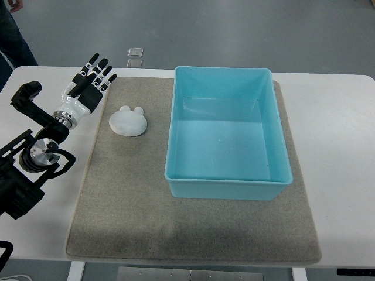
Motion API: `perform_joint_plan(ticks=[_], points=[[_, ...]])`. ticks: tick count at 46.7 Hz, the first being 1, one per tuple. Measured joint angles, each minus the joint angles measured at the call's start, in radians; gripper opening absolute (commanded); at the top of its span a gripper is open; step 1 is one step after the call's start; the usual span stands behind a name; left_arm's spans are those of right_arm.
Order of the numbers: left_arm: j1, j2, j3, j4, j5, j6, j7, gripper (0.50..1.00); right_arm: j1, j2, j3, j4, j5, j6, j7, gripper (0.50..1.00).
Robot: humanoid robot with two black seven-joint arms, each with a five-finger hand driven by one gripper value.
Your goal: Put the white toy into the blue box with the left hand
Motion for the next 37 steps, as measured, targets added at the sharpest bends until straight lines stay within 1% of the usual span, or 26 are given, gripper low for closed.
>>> perform_joint_plan(ticks=[37], points=[[-0.008,-0.002,0.005,0.008,-0.003,-0.005,0.001,0.994,0.000,0.000,0.000,0.000,0.000,0.000,0.000,0.936]])
